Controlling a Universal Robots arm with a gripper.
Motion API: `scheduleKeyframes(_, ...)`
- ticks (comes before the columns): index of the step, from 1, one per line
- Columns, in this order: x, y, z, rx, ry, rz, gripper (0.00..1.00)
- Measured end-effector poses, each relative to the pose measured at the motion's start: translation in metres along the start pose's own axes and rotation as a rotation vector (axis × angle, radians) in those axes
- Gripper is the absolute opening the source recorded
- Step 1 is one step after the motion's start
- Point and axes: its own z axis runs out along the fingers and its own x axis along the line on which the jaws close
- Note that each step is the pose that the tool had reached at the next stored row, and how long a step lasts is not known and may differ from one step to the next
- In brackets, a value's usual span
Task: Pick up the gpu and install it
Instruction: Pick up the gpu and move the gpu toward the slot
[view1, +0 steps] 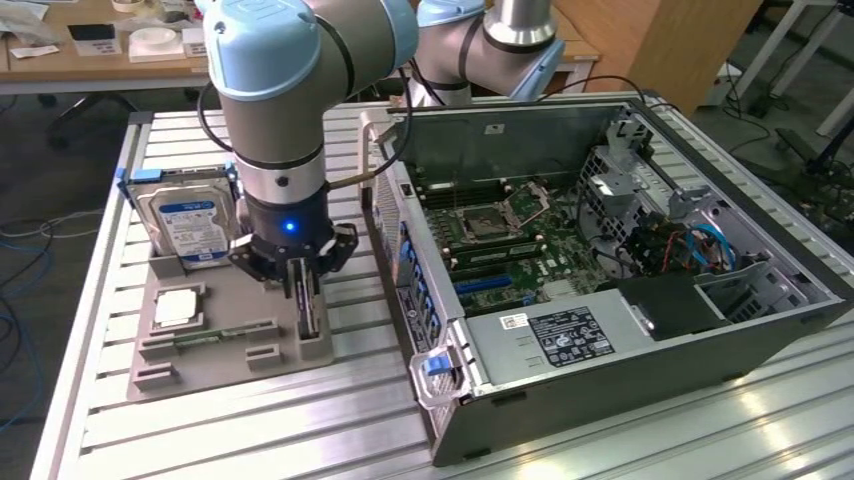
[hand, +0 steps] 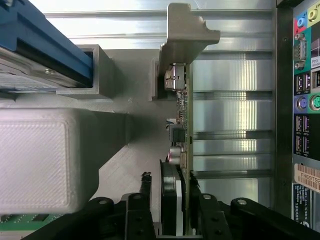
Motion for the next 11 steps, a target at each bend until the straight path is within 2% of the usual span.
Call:
scheduleKeyframes(1, 0.0000, 0.0000, 0.0000, 0.0000, -0.0001, 0.000, 0.36)
scheduleKeyframes(6, -0.0004, -0.0001, 0.0000, 0.0001, 0.0000, 0.000, 0.35)
scheduleKeyframes(7, -0.0005, -0.0001, 0.0000, 0.0001, 0.0001, 0.000, 0.28)
scheduleKeyframes(11, -0.0007, -0.0001, 0.0000, 0.0000, 0.0001, 0.000, 0.28)
